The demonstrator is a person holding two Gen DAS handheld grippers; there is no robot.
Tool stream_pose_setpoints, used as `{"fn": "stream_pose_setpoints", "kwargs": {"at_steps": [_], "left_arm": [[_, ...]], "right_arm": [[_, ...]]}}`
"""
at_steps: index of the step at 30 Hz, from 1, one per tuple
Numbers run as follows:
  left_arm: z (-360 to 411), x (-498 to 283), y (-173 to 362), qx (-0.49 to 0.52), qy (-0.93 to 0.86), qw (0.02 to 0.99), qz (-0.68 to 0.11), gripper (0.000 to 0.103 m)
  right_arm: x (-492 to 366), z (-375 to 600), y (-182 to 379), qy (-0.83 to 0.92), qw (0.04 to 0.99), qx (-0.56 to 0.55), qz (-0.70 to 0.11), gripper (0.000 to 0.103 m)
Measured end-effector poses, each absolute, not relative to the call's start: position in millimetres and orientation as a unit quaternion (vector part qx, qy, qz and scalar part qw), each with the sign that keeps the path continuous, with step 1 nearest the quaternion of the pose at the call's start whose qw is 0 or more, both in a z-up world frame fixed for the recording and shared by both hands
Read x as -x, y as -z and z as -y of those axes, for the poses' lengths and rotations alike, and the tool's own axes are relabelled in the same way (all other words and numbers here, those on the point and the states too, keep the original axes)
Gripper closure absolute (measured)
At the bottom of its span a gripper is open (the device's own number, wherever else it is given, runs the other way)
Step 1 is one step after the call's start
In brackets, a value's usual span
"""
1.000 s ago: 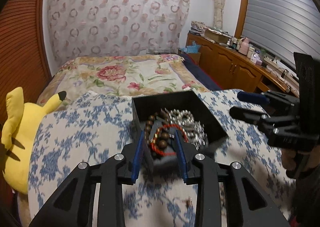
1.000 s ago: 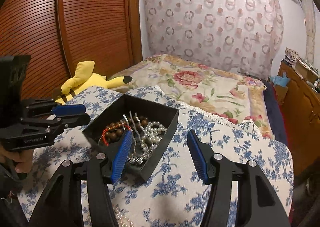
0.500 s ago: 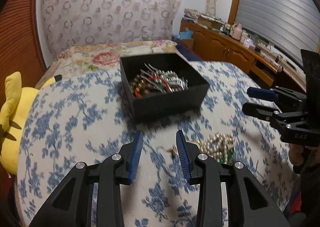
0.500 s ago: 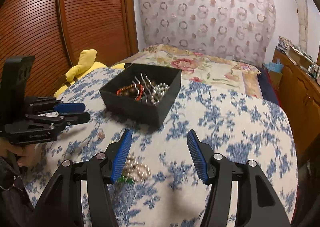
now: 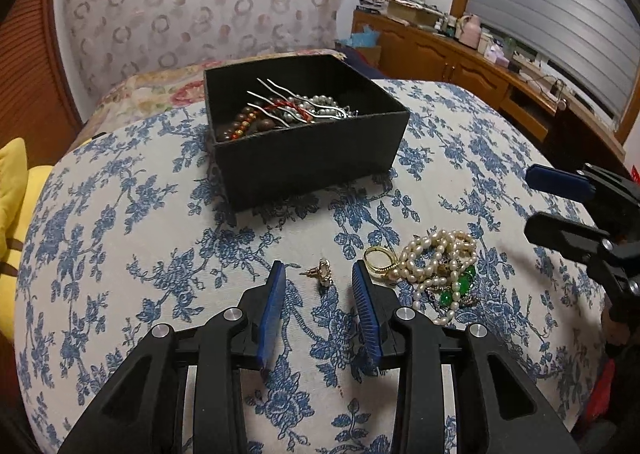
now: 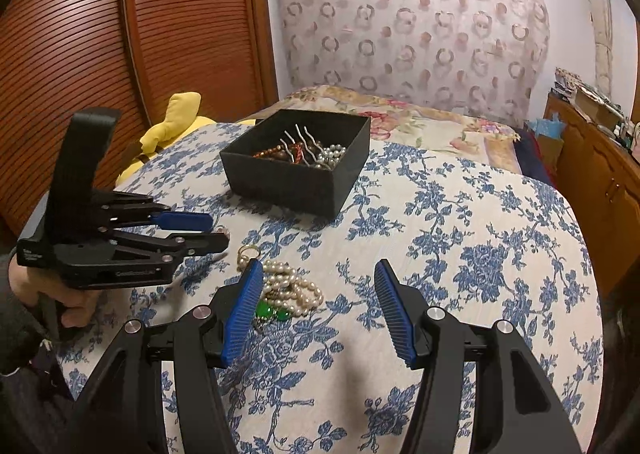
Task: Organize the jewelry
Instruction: 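Move both tools back to the remaining jewelry on the table, then grasp the gold earring with the left tool while the right tool grasps the pearl necklace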
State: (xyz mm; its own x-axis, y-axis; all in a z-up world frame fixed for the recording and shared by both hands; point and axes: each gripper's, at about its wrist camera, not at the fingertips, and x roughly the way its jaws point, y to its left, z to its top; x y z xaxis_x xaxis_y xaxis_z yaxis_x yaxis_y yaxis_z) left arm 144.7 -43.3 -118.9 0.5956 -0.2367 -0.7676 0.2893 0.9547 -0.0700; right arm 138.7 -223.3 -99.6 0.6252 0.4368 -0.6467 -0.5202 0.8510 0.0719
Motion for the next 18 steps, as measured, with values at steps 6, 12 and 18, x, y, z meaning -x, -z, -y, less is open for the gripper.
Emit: {"fn": "stream_pose_setpoints", "kwargs": {"at_steps": [6,12,18], "left_arm": [[46,-147,120,-0.040,0.138,0.895,-0.421,0.091],[40,-129,111,-0.029,0.135,0.905,-0.403,0.093],[26,-109,93,-0.014,0.136,0.914,-0.382,0.093]], "right_arm": [[-130,222,104,-0.266,0.898,0.065,-0.345,0.043],[-124,218,111,-0.276,0.889,0.077,-0.356,0.043],[-134,210,119,-0.284,0.880,0.082,-0.372,0.058]]}}
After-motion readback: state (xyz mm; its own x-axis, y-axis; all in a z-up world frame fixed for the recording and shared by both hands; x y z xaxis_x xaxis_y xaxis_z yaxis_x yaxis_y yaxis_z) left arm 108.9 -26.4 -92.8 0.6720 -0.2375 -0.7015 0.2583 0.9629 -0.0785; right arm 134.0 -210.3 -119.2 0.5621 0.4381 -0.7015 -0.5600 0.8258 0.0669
